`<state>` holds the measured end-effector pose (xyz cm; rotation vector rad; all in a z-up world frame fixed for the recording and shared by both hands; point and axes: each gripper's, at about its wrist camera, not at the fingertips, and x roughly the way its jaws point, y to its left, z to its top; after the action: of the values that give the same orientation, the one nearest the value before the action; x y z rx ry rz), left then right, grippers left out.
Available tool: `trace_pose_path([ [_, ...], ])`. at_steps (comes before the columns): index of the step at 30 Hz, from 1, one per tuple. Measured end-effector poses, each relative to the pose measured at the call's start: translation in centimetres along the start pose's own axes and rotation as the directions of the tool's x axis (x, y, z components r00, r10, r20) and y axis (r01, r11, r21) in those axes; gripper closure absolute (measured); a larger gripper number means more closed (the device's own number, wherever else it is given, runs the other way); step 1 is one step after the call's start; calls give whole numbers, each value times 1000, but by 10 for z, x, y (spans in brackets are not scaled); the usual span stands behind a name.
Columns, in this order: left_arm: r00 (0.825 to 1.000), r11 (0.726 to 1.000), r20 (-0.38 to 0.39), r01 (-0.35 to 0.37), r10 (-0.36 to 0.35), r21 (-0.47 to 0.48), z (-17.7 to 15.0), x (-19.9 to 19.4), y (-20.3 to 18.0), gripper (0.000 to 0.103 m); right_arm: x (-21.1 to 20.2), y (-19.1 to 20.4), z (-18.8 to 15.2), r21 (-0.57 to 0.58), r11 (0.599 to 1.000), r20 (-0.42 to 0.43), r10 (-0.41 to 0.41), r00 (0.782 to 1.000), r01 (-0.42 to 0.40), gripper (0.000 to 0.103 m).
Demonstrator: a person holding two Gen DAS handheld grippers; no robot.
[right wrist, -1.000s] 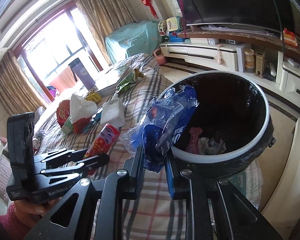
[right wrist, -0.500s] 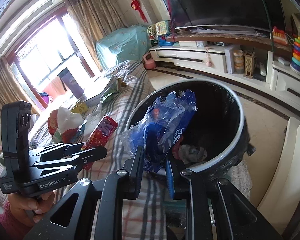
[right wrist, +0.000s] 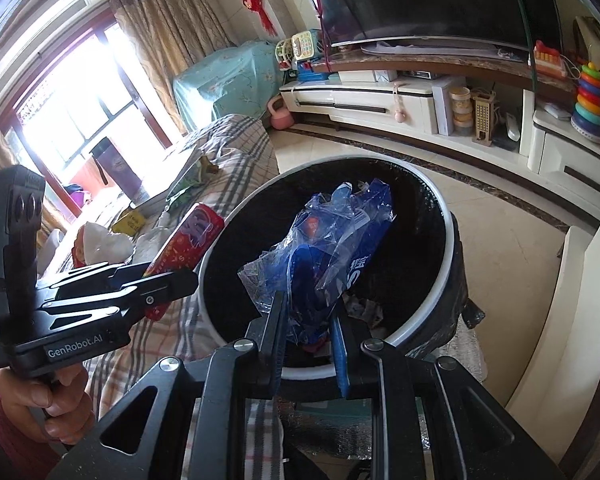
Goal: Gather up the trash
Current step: 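Carry the Skittles tube and blue bag with both tools over the bin, then open both tools to drop the Skittles tube and blue bag into the bin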
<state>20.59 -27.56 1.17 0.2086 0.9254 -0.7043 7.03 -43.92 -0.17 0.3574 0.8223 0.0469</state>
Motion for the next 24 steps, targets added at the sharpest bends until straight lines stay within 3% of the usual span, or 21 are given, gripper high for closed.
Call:
trace_pose_path([
  [13,999,1000,-43,-5,6,22,16,25,-10,67,6,-8,7,-1,1000,-12,-6,1000,6,81],
  [16,999,1000,-47,-6,7,23,17,28,-11,66,6,-10,7,4,1000,-10,-20,1000,20,78],
  [18,999,1000,-50,-11,11,12,17,29,-10,53,5,-11,7,6,1000,-4,-27,1000,27,66],
  [20,999,1000,-43,-6,6,1,17,28,-7,48,4,-11,7,12,1000,1,-22,1000,22,58],
  [24,1000,1000,-27,-16,16,-9,12,21,-4,46,1,-11,6,17,1000,4,-22,1000,22,54],
])
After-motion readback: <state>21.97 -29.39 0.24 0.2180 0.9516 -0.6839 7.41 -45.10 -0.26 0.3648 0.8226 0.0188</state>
